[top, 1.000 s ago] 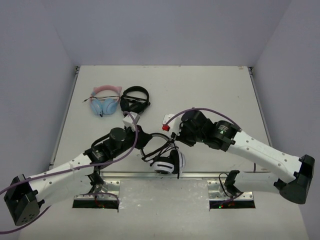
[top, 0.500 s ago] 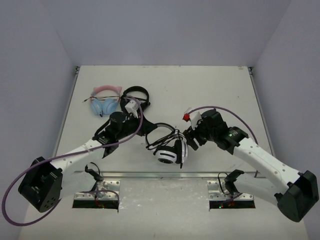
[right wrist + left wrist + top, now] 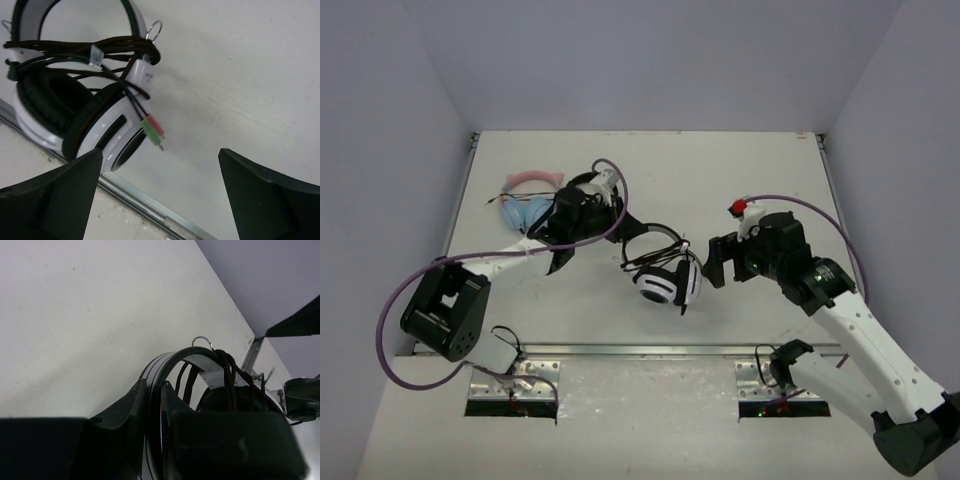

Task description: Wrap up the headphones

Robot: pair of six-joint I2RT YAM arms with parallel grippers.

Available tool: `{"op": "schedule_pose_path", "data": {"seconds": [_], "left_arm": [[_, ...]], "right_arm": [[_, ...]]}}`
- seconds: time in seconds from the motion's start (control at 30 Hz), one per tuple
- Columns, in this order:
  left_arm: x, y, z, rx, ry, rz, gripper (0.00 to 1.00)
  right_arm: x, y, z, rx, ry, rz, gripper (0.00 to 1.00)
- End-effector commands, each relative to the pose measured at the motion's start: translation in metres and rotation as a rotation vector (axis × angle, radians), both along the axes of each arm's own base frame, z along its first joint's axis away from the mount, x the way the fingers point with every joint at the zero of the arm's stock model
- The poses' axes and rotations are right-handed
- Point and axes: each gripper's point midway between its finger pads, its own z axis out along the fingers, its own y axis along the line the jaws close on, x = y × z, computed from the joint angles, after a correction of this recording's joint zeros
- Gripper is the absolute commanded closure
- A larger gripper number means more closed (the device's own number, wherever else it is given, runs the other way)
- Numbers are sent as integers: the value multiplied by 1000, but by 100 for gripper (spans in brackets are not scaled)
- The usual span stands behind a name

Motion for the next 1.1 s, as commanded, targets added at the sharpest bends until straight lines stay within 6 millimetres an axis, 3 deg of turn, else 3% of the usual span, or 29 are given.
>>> {"op": "schedule_pose_path", "data": {"seconds": [0.0,0.03,0.07,0.1,0.13,0.27,0.3,0.33,0.37,0.4,0.43,0.47,0.5,0.53,0.6,0.67,0.77,0.93,1.07], "left_arm": [[34,-19,56,-66,-166,-83,100],[44,-25,38,-51,-125,-105,100],[49,-31,35,-56,-116,-141,100],[54,-41,52,-82,-143,-205,100],[65,-48,29,-67,-98,-231,99],[103,-72,4,-44,-64,-348,99],[106,-75,-37,-15,53,-380,99],[130,-82,-18,-12,-28,-399,99],[132,-83,-33,2,39,-422,98],[143,-85,-68,16,92,-425,98],[166,-84,-51,10,42,-417,98],[176,-83,-57,13,50,-416,98],[181,-80,-88,31,122,-409,97],[203,-78,-70,35,47,-396,95],[218,-71,-98,87,87,-349,88],[242,-65,-95,142,25,-285,82],[263,-54,-108,240,-47,-207,76],[293,-41,-107,386,-214,-133,71],[307,-43,-120,602,-375,-103,54]], "right_arm": [[-10,-9,27,68,-2,-106,1],[-15,-13,27,62,5,-113,1],[-18,-15,27,57,13,-121,1],[-19,-16,29,60,21,-135,1],[-22,-18,29,56,35,-143,1],[-30,-5,39,142,24,-91,1],[-32,1,40,175,22,-61,1],[-33,4,41,189,17,-48,1],[-35,5,38,195,19,-37,1],[-36,8,38,205,21,-23,1],[-37,8,36,202,26,-17,1],[-37,7,34,190,26,-12,1],[-37,6,31,177,32,-13,1],[-37,4,29,165,34,-16,1],[-37,1,27,146,31,-18,1],[-38,1,26,147,28,-12,1],[-40,4,25,165,23,5,1],[-45,13,19,204,47,44,1],[-46,19,20,231,42,71,1]]}}
